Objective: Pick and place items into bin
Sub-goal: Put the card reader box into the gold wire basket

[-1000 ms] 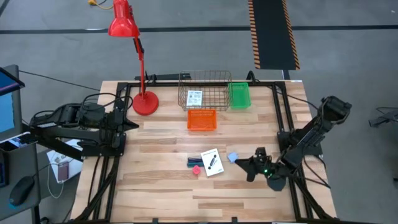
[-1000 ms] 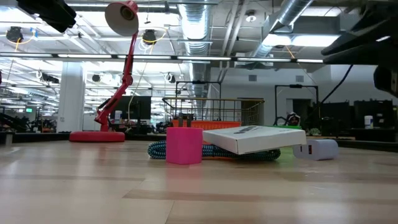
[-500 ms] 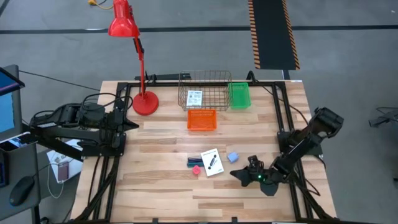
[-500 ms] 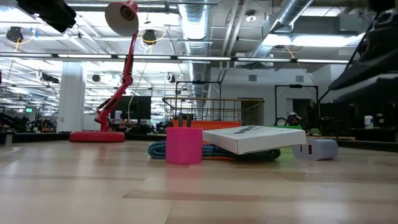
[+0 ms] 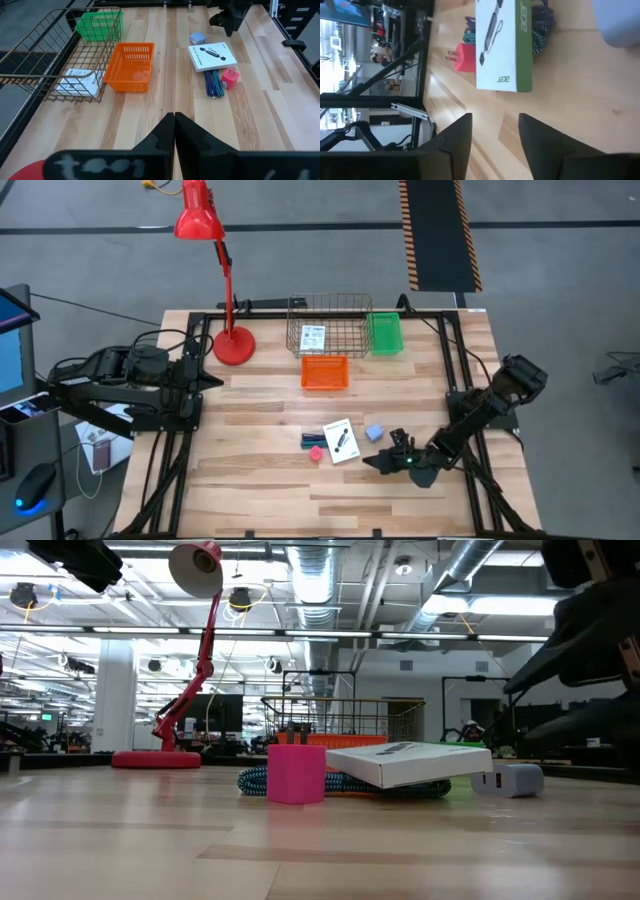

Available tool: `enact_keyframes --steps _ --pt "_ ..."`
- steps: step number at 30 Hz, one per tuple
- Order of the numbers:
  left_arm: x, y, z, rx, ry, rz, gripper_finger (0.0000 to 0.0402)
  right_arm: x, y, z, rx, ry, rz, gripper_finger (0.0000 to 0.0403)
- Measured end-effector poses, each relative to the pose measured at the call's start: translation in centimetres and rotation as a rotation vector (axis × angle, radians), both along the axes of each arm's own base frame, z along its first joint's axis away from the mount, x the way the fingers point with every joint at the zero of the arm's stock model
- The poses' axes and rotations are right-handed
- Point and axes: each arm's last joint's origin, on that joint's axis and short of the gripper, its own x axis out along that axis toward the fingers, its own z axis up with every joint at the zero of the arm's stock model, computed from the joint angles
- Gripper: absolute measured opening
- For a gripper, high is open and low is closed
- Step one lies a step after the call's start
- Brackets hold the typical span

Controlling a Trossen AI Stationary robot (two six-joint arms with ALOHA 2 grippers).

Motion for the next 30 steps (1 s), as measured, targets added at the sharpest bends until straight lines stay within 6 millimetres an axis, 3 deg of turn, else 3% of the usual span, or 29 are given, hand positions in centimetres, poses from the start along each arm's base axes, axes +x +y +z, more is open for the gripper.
enact_keyframes --steps 11,30 --pt "0.0 0.0 0.0 -0.004 0.000 0.002 0.0000 0.8 -0.9 -0.1 0.052 0.039 0.004 0.0209" --pt "0.0 0.0 0.0 0.000 0.000 0.000 0.0000 1.8 -2.4 -0.5 0.085 0.113 0.012 0.0210"
